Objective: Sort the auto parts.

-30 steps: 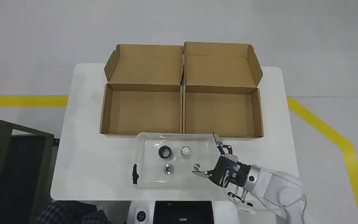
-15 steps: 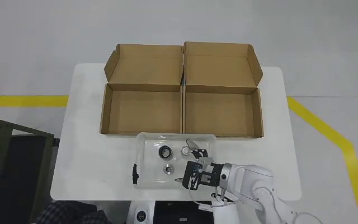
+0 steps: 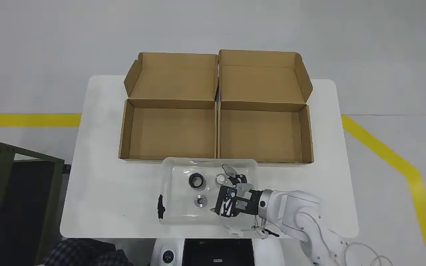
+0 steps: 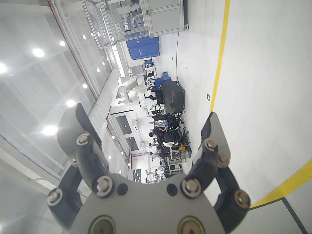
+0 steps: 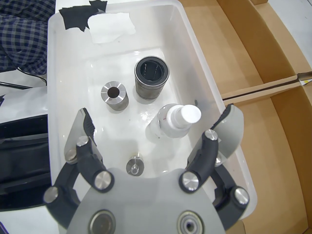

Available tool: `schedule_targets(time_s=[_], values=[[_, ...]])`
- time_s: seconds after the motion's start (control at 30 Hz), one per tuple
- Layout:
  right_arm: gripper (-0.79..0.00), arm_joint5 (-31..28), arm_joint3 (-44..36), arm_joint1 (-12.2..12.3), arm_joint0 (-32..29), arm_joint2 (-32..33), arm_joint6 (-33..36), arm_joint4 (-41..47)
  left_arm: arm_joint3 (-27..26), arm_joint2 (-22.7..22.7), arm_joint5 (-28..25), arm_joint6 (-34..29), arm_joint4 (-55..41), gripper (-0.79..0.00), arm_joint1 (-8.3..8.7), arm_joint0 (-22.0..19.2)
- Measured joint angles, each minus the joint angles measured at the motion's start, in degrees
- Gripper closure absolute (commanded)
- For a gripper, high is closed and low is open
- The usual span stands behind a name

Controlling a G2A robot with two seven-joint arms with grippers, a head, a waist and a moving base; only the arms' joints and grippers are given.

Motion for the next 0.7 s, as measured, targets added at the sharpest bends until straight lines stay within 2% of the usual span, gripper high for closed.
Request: schedule_targets(time_s=[0.03, 0.3, 0.57, 0.7], values=[[-0.748, 0.0, 0.3, 0.0, 0.3, 0.0, 0.2, 0.2, 0.0, 0.0, 0.0, 0.0, 0.0, -0.785, 0.0, 0.0], [-0.699, -0.1, 1.9, 0.2, 1.8, -0.9, 1.8, 1.4, 0.0, 0.0, 0.0, 0.0, 0.0, -0.785, 0.0, 0.0], [-0.61, 1.1, 3.1, 0.2, 3.4, -1.7, 3.4, 1.7, 0.0, 0.0, 0.0, 0.0, 0.0, -0.785, 0.0, 0.0], [-0.456, 1.9, 3.8, 0.2, 4.2, -2.0, 4.2, 1.6, 0.0, 0.0, 0.0, 0.0, 0.0, -0.785, 0.0, 0.0]])
